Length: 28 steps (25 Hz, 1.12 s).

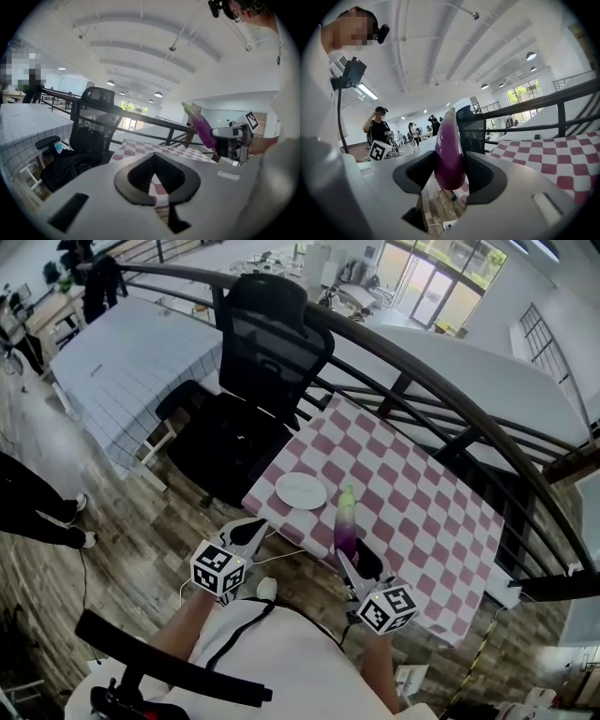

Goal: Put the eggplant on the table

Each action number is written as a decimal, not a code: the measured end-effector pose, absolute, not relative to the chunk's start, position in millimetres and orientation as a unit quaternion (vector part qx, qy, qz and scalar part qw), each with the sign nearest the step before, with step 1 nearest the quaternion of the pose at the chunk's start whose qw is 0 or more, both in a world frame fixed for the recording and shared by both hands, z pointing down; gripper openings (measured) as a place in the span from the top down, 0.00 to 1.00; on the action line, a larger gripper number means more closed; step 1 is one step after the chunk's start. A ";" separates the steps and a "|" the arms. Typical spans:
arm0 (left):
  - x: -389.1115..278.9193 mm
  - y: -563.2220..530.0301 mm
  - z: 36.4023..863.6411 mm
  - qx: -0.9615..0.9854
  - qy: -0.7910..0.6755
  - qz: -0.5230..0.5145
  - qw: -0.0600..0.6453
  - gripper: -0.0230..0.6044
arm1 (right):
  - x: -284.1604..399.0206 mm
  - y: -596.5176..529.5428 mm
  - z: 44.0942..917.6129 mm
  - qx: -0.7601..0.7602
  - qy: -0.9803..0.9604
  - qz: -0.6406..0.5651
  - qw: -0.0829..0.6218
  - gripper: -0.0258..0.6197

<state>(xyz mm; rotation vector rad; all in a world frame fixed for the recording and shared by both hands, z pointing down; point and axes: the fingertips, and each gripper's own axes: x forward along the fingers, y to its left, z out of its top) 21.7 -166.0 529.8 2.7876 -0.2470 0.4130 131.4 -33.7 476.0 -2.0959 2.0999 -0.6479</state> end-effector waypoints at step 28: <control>56.4 -232.5 549.5 0.963 -0.135 0.149 0.181 0.95 | 176.0 -133.7 509.5 -0.635 0.736 -0.234 -0.028 0.63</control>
